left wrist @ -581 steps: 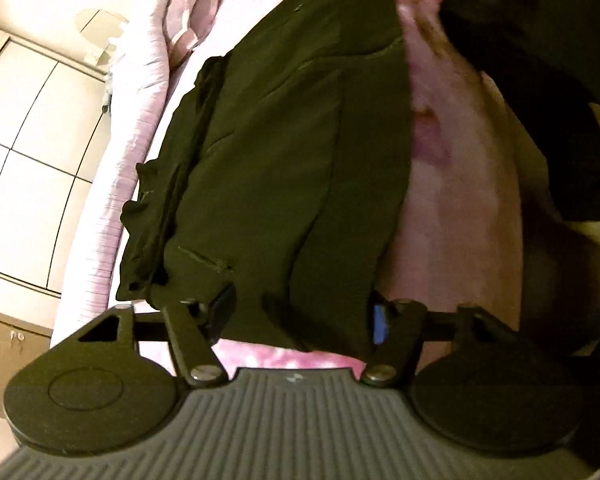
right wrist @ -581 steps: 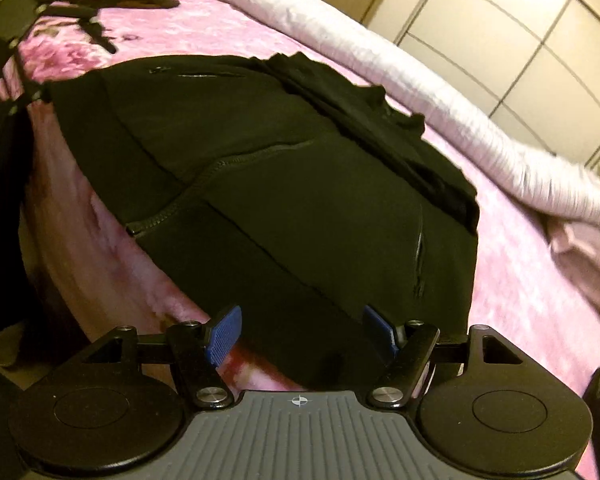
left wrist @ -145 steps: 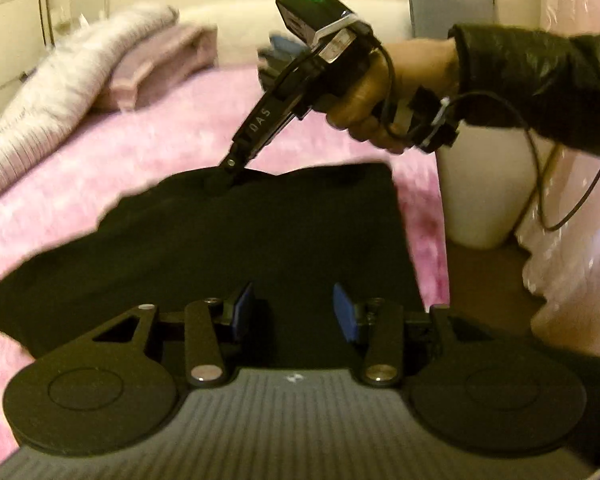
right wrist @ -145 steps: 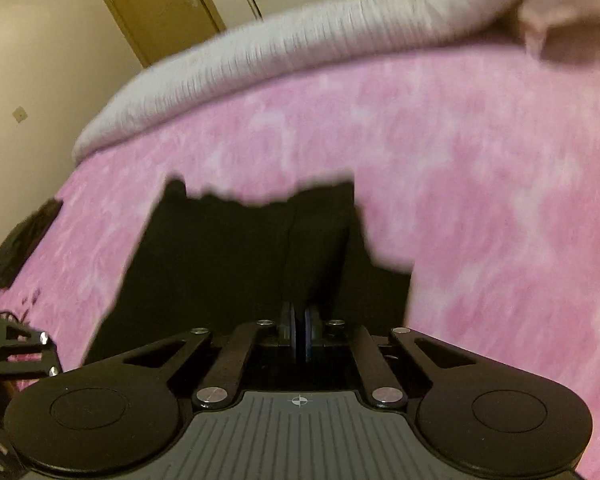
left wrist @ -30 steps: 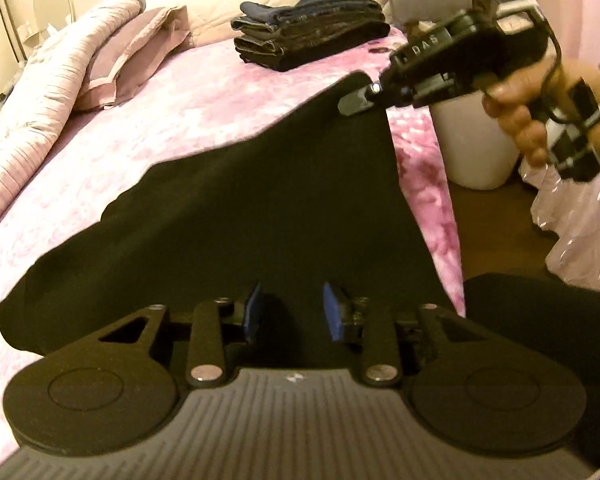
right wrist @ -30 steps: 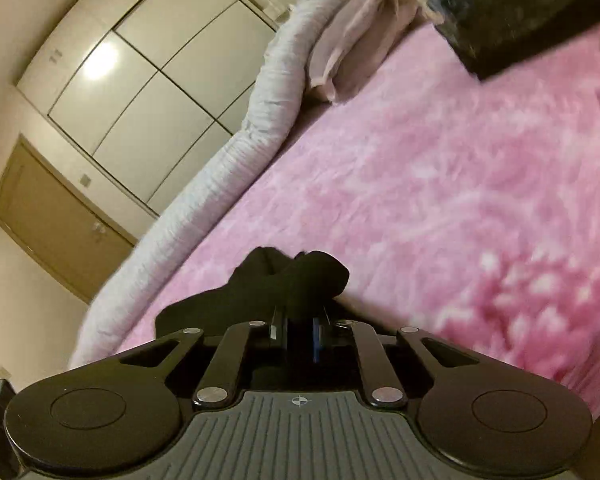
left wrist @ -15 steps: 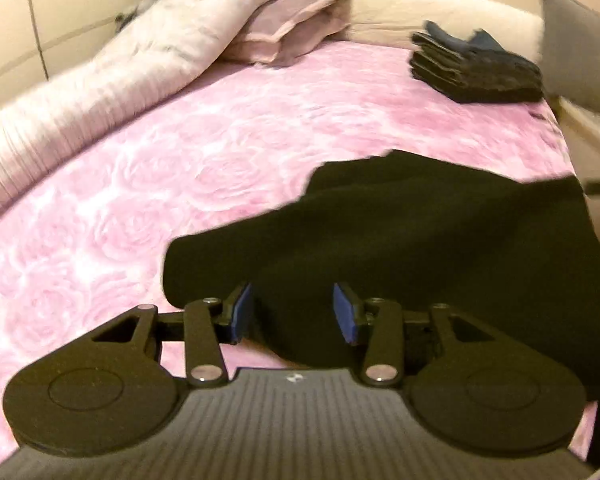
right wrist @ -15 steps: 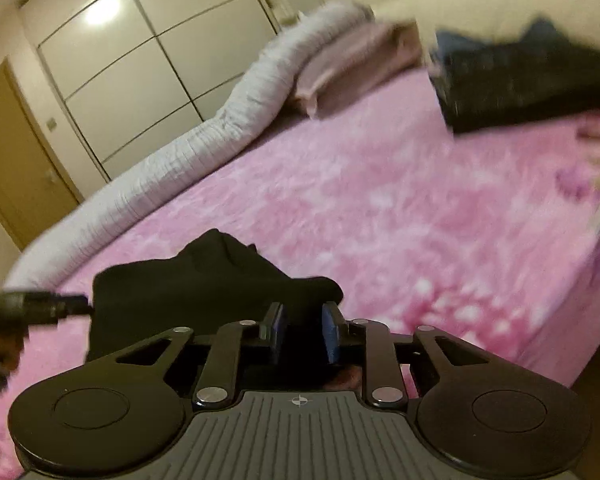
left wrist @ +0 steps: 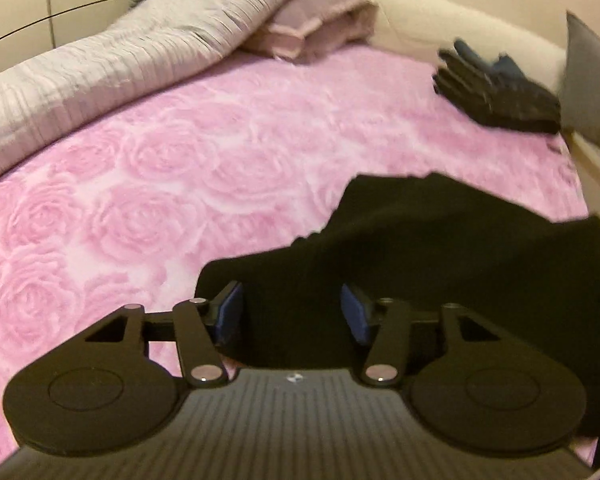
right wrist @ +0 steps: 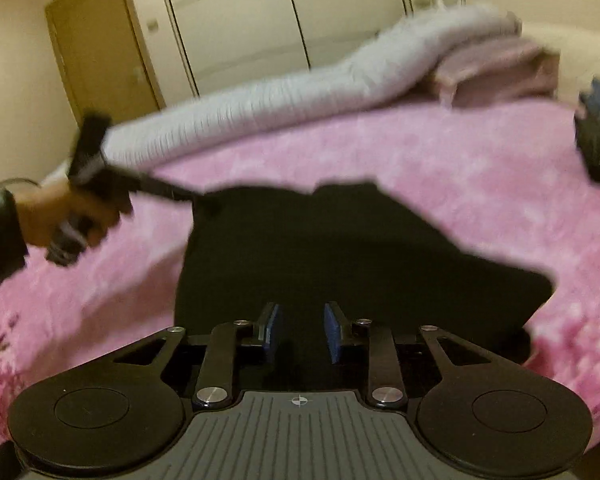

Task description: Fold clothes

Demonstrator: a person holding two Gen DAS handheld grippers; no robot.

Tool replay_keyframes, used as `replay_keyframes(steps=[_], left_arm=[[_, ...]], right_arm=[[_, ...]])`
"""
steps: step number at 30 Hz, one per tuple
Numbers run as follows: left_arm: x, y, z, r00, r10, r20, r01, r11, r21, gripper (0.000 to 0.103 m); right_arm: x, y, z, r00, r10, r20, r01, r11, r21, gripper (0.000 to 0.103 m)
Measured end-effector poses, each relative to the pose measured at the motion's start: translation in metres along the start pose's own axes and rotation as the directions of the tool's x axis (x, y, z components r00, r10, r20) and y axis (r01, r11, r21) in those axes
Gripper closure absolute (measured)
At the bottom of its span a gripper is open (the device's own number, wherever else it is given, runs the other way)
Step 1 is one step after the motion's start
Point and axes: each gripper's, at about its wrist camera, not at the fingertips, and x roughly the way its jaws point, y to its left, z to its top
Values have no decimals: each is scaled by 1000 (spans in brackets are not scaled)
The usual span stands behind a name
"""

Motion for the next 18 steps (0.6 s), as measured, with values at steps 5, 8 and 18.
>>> replay_keyframes(steps=[5,8,18], left_arm=[[27,-13,-8,997,81,-15,-79,994,75,51],[26,-18,-2,995,101,-20,-99,989,109,52],[-37,-45,-29,985,163,58,-172,904,392,44]], right_arm=[[16,2,-14,999,-3,-45,2,1000,-25,74],[12,6,-9,998,-14,-68,11,999,-36,73],[-15,97,-40,996,-12,-92,-31,893,-450,40]])
